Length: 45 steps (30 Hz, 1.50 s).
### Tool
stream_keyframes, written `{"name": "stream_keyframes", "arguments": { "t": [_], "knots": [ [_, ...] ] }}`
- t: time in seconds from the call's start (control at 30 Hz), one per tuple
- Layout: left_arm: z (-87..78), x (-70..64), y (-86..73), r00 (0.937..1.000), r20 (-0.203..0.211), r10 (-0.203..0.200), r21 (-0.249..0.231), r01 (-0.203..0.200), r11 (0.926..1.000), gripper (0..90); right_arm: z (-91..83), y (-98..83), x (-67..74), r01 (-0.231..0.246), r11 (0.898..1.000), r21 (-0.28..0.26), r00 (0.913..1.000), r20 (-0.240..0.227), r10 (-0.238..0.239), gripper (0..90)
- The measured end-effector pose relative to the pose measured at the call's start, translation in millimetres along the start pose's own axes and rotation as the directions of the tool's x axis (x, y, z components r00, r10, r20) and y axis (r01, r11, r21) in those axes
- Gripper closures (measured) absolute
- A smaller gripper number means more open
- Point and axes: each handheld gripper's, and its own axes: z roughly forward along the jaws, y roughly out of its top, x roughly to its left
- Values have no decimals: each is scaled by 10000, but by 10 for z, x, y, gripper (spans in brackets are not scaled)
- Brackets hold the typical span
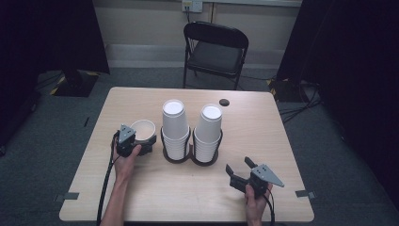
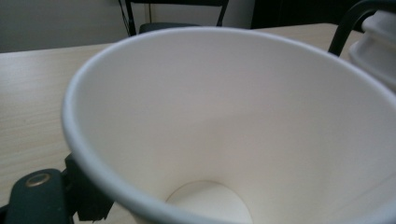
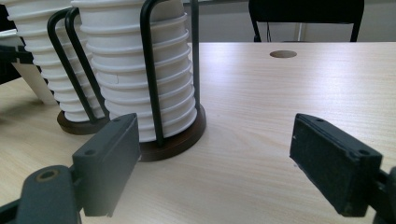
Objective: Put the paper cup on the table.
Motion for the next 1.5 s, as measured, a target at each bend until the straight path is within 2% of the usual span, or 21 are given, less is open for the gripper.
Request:
{"name": "stream_keyframes", "arguments": {
  "t": [0.1,0.17,0.27,0.4,0.43,0.5,0.67,0.87,1.07,1.17,1.27,1.33,1.5],
  "knots": [
    [7,12,-23,10000,-12,25,281,-25,9996,132,0,0,1,24,10000,-16,10000,-4,-24,156],
    [8,17,-48,9999,78,101,205,-102,9997,140,-1,0,0,5,10000,-5,10000,-1,-5,156],
    [20,28,-73,9999,122,76,458,-81,9989,149,1,1,-5,-20,10000,27,10000,-28,20,156],
    [32,28,-97,9996,48,262,998,-266,9947,154,3,2,-10,-57,10000,38,10000,-55,57,157],
    [36,27,-101,9998,41,187,1086,-191,9939,155,3,2,-10,-58,10000,39,10000,-52,59,157],
    [16,30,-100,9998,46,174,997,-178,9949,155,3,2,-11,-56,10000,30,10000,-47,56,159],
    [-15,11,-98,9997,68,232,1201,-238,9925,155,3,2,-12,-72,10000,29,10000,-47,72,159],
    [-77,15,-146,10000,37,-1,1069,-3,9943,156,1,1,-12,-72,10000,11,9999,-70,72,159],
    [-181,26,-189,9999,-53,-85,1258,91,9920,156,1,1,-12,-84,10000,8,9999,-63,84,160],
    [-240,19,-214,9994,-86,-325,1078,332,9936,156,1,1,-11,-78,10000,5,10000,-50,78,159],
    [-310,12,-223,9997,-117,-211,1018,222,9946,156,0,0,-10,-70,10000,-15,10000,-25,70,160],
    [-369,-18,-225,9996,-166,-216,712,227,9972,156,0,1,-12,-89,10000,-4,9999,-46,89,159],
    [-533,-111,-270,9998,-21,-188,371,188,9991,156,-4,-1,-9,-109,9999,-32,9999,-10,109,159]
  ]
}}
